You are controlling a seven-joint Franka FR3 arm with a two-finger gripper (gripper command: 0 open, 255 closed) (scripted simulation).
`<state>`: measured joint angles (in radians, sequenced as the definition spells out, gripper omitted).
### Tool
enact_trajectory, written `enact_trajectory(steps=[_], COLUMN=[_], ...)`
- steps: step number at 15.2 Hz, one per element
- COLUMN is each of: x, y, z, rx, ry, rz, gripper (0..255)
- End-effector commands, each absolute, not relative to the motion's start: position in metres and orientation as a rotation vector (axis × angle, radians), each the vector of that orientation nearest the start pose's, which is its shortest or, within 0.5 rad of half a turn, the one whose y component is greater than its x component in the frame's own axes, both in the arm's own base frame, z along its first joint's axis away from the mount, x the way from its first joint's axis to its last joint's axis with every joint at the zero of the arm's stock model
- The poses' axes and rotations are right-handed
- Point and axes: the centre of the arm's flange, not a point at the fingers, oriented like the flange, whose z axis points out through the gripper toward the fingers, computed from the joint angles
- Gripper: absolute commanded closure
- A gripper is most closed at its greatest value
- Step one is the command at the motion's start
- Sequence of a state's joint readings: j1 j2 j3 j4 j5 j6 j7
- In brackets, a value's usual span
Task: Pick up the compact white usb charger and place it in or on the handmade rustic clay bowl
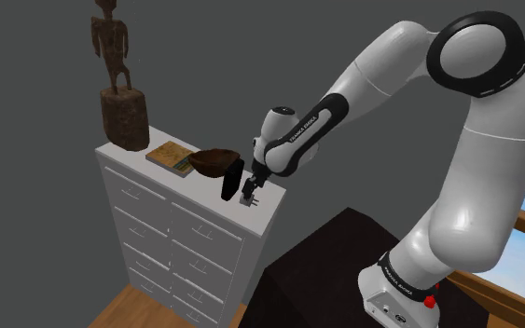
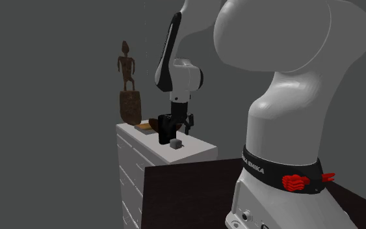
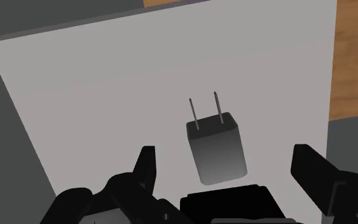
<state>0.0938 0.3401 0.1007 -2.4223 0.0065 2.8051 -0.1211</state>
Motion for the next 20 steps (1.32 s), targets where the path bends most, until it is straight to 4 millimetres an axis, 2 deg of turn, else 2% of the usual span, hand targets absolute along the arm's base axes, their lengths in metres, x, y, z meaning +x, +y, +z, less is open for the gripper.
enact_trajectory(steps=[1, 6, 13, 14, 20], x=[0.486, 0.487, 0.487, 0.487, 0.486], y=[0.098, 0.099, 0.099, 0.099, 0.099], z=[0.162, 0.138, 0.138, 0.138, 0.137], rx=[-3.068, -3.068, -3.068, -3.068, -3.068], ry=[-0.470, -0.470, -0.470, -0.470, -0.470], rz=[-0.066, -0.066, -0.066, -0.066, -0.067], gripper=[0, 0, 0, 255, 255])
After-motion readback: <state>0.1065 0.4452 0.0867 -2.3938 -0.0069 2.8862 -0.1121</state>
